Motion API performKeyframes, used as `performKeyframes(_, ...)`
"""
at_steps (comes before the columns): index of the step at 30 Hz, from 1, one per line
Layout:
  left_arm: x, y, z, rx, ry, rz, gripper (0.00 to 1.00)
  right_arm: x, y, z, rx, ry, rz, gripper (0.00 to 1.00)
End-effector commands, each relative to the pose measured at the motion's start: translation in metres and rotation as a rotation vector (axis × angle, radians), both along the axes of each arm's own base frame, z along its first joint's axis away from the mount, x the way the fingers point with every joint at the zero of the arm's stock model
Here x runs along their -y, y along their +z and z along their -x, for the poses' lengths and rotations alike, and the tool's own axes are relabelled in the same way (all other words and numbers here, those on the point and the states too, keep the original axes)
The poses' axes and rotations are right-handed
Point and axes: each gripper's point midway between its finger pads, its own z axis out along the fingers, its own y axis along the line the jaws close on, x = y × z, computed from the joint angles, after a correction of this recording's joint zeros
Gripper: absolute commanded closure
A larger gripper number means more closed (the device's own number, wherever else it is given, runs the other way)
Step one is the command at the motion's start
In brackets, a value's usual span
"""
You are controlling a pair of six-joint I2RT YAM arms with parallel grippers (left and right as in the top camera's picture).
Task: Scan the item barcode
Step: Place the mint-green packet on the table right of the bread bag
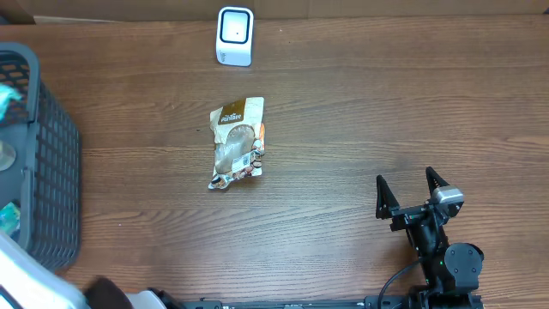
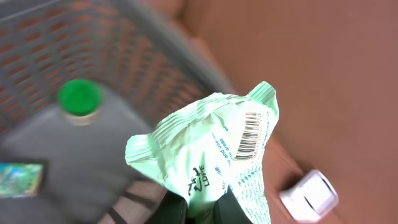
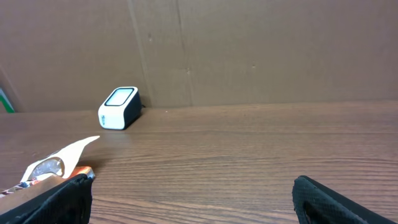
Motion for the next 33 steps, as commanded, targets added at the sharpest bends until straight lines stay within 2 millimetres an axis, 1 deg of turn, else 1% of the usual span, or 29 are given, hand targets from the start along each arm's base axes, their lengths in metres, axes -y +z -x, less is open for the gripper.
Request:
performKeyframes(1,0.094,0.017,-0.013,-0.007,-0.307,-0.070,0.96,0.001,-0.003,0.000,0.000,-0.008,-0.001,0.00)
performKeyframes(3,0.132,0.007,-0.021,-0.050,-0.431,-0.061,0.95,0.001,-0.003,0.000,0.000,-0.008,-0.001,0.00)
performKeyframes(4,0.167,-0.009,-0.028,-0.101,-0.546,-0.045,0.96,0.001,-0.003,0.000,0.000,-0.008,-0.001,0.00)
performKeyframes(5,0.186,-0.018,-0.032,-0.131,-0.611,-0.035,0.96,0.001,-0.003,0.000,0.000,-0.008,-0.001,0.00)
performKeyframes(7,0.234,-0.047,-0.040,-0.210,-0.752,-0.003,0.96,0.001,-0.003,0.000,0.000,-0.008,-0.001,0.00)
performKeyframes(8,0.267,-0.069,-0.045,-0.260,-0.846,0.012,0.96,0.001,-0.003,0.000,0.000,-0.008,-0.001,0.00)
performKeyframes(9,0.283,-0.081,-0.047,-0.283,-0.892,0.016,0.96,0.001,-0.003,0.000,0.000,-0.008,-0.001,0.00)
performKeyframes(10,0.321,-0.109,-0.053,-0.333,-0.991,0.019,0.96,0.001,-0.003,0.000,0.000,-0.008,-0.001,0.00)
performKeyframes(11,0.364,-0.145,-0.057,-0.394,-1.093,0.027,0.96,0.001,-0.003,0.000,0.000,-0.008,-0.001,0.00)
performKeyframes(12,0.388,-0.166,-0.060,-0.426,-1.135,0.035,0.96,0.001,-0.003,0.000,0.000,-0.008,-0.001,0.00)
performKeyframes(14,0.413,-0.192,-0.064,-0.465,-1.173,0.047,0.96,0.001,-0.003,0.000,0.000,-0.008,-0.001,0.00)
performKeyframes(16,0.453,-0.228,-0.069,-0.511,-1.224,0.058,0.96,0.001,-0.003,0.000,0.000,-0.008,-0.001,0.00)
performKeyframes(17,0.471,-0.247,-0.071,-0.529,-1.252,0.036,0.96,0.001,-0.003,0.000,0.000,-0.008,-0.001,0.00)
performKeyframes(18,0.479,-0.259,-0.072,-0.545,-1.262,0.014,0.96,0.001,-0.003,0.000,0.000,-0.008,-0.001,0.00)
performKeyframes(20,0.497,-0.290,-0.066,-0.606,-1.277,0.009,0.96,0.001,-0.003,0.000,0.000,-0.008,-0.001,0.00)
performKeyframes(22,0.507,-0.314,-0.061,-0.662,-1.252,0.041,0.96,0.001,-0.003,0.000,0.000,-0.008,-0.001,0.00)
performKeyframes(23,0.510,-0.321,-0.059,-0.679,-1.243,0.050,0.96,0.001,-0.003,0.000,0.000,-0.008,-0.001,0.00)
performKeyframes(24,0.513,-0.334,-0.057,-0.706,-1.218,0.069,0.96,0.001,-0.003,0.000,0.000,-0.008,-0.001,0.00)
performKeyframes(25,0.515,-0.342,-0.058,-0.719,-1.195,0.085,0.96,0.001,-0.003,0.000,0.000,-0.008,-0.001,0.00)
performKeyframes(26,0.517,-0.346,-0.059,-0.719,-1.177,0.096,0.96,0.001,-0.003,0.000,0.000,-0.008,-0.001,0.00)
performKeyframes(27,0.519,-0.346,-0.062,-0.708,-1.164,0.106,0.94,0.001,-0.003,0.000,0.000,-0.008,-0.001,0.00)
performKeyframes(28,0.519,-0.344,-0.067,-0.691,-1.150,0.116,0.82,0.001,-0.003,0.000,0.000,-0.008,-0.001,0.00)
performKeyframes(29,0.520,-0.340,-0.071,-0.672,-1.146,0.121,0.75,0.001,-0.003,0.000,0.000,-0.008,-0.001,0.00)
performKeyframes(30,0.520,-0.331,-0.078,-0.644,-1.143,0.126,0.57,0.001,-0.003,0.000,0.000,-0.007,-0.001,0.00)
performKeyframes(31,0.521,-0.323,-0.083,-0.623,-1.142,0.128,0.48,0.001,-0.003,0.000,0.000,-0.008,-0.001,0.00)
performKeyframes(32,0.520,-0.315,-0.088,-0.602,-1.141,0.128,0.42,0.001,-0.003,0.000,0.000,-0.008,-0.001,0.00)
performKeyframes(33,0.518,-0.295,-0.096,-0.564,-1.136,0.127,0.37,0.001,-0.003,0.000,0.000,-0.008,-0.001,0.00)
